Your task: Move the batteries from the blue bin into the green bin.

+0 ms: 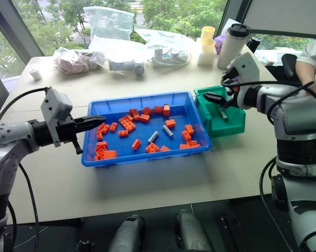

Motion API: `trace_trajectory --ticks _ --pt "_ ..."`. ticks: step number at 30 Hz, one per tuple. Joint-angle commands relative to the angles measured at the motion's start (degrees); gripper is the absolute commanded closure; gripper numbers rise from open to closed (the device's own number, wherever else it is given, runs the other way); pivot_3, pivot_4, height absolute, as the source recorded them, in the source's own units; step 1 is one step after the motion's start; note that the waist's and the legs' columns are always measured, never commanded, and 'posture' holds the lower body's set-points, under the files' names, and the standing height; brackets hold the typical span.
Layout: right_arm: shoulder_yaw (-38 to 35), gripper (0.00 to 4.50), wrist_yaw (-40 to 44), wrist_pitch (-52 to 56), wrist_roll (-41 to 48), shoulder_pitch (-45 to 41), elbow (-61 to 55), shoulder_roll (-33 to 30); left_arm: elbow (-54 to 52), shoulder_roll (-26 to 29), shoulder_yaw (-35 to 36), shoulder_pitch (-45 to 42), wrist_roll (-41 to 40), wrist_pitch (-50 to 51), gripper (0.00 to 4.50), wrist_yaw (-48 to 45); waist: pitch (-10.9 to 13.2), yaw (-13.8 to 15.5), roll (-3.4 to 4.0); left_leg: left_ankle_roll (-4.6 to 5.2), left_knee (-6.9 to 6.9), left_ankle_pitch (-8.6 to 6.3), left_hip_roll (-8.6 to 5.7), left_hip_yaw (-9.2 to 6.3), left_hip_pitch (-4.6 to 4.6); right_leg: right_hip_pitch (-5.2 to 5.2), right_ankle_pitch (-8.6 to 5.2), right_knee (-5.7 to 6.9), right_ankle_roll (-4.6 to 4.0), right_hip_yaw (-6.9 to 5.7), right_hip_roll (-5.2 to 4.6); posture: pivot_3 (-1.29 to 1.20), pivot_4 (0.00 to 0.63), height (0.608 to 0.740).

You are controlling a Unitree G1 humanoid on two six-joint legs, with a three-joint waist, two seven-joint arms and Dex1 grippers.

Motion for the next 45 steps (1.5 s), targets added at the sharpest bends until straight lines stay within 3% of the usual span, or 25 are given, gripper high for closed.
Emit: trace_trajectory --ticks 1,7,13,19,30,39,45 --pt "3.0 0.06 -0.5 4.7 4.5 -1.3 -5.8 4.8 -0.2 0.2 0.9 -1.0 0.4 -1.1 4.5 0.1 0.0 0.1 -0.01 0.0 0.0 0.0 0.02 -0.01 0.0 0.0 0.0 0.0 -0.01 0.0 0.02 0.0 0.15 0.74" --pt "7.6 0.06 -5.0 6.4 5.1 2.3 -6.4 10.6 -1.4 -0.2 1.2 -0.3 0.1 -0.7 4.5 0.9 0.0 1.2 -0.01 -0.01 0.08 0.0 -0.07 -0.06 -0.05 0.01 0.02 -0.01 -0.03 -0.03 -0.06 0.0 0.15 0.74" --pt "19.9 0.06 4.6 -7.6 4.0 5.8 -3.9 5.6 -3.0 -0.3 2.3 1.5 -0.7 0.0 4.5 1.9 0.0 1.5 -0.02 0.0 0.07 0.0 -0.07 -0.04 -0.04 0.01 0.02 -0.01 -0.03 -0.03 -0.04 0.0 0.15 0.74" --pt "30.3 0.06 13.1 -29.5 -4.5 5.4 5.7 1.6 -3.9 -0.8 2.1 1.7 -1.3 0.4 4.5 3.0 0.0 1.5 -0.03 0.0 0.08 0.0 -0.07 -0.02 -0.01 0.03 0.02 -0.01 -0.03 -0.05 0.03 0.0 0.15 0.74" --pt "29.0 0.06 14.4 -43.9 -11.0 1.1 22.9 6.4 -6.5 -1.6 3.5 4.1 -2.3 1.5 4.5 4.9 0.0 1.5 -0.06 -0.02 0.08 0.01 -0.02 -0.03 0.01 0.04 0.04 -0.02 -0.06 -0.04 0.05 0.0 0.15 0.74" --pt "29.6 0.06 22.5 -52.6 -11.8 -1.3 30.2 9.4 -7.1 -1.5 3.7 4.5 -2.6 1.6 4.5 5.7 0.0 1.3 -0.05 -0.03 0.04 0.01 0.0 -0.03 0.02 0.02 0.04 -0.02 -0.06 -0.04 0.09 0.0 0.15 0.74" --pt "30.3 0.06 24.7 -59.5 -15.5 -7.2 43.1 13.0 -7.1 -1.5 3.6 4.4 -2.6 1.5 4.5 5.9 0.0 1.4 -0.05 -0.05 0.06 0.02 -0.01 -0.03 0.02 0.03 0.04 -0.02 -0.06 -0.05 0.11 0.0 0.15 0.74"
